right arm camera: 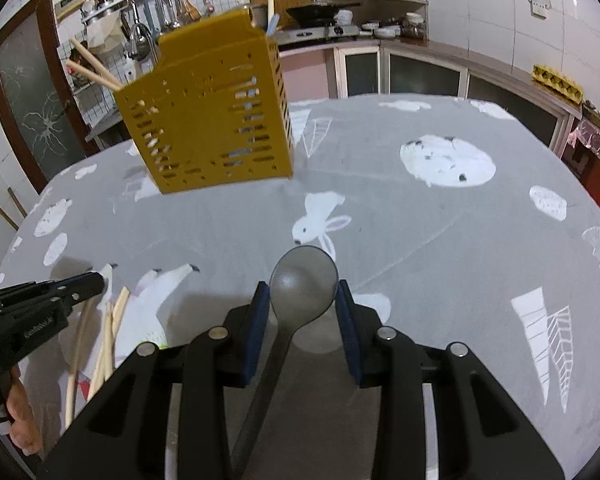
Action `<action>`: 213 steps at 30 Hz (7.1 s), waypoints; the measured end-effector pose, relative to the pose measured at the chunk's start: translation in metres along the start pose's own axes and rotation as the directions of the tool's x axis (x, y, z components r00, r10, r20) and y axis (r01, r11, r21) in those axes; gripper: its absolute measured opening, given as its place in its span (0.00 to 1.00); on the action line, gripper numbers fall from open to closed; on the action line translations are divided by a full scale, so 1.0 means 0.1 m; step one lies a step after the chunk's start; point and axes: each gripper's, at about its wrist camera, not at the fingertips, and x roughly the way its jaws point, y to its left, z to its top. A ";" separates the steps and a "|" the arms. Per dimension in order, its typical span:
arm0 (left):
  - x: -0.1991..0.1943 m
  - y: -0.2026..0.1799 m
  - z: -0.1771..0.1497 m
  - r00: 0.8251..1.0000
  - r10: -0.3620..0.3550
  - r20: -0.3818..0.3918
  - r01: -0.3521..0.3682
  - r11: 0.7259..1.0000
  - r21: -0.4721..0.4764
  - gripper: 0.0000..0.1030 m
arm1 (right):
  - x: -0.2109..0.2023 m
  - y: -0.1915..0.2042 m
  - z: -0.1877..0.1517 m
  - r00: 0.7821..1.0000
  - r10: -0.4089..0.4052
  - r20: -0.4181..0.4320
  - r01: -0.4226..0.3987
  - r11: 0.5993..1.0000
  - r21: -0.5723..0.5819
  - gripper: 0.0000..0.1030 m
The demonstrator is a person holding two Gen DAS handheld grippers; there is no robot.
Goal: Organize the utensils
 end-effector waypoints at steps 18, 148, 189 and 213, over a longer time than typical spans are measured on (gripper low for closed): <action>-0.99 0.24 0.20 0.939 -0.016 0.344 0.018 1.000 -0.004 0.04 | -0.68 0.15 0.23 0.944 0.027 0.328 0.021 0.990 -0.142 0.33; -1.76 0.22 0.68 0.803 -0.111 0.586 0.092 0.994 0.062 0.04 | -1.00 0.14 0.64 0.814 0.186 0.551 -0.206 0.978 -0.027 0.07; -0.89 -0.21 2.25 0.755 -0.099 0.648 0.054 0.995 0.088 0.04 | 0.33 0.35 1.84 0.704 0.140 0.696 -0.193 0.981 -0.002 0.07; -0.95 0.32 1.87 0.800 -0.027 0.599 0.038 0.999 -0.005 0.71 | -0.08 0.27 1.34 0.810 0.053 0.584 -0.007 0.997 -0.081 0.56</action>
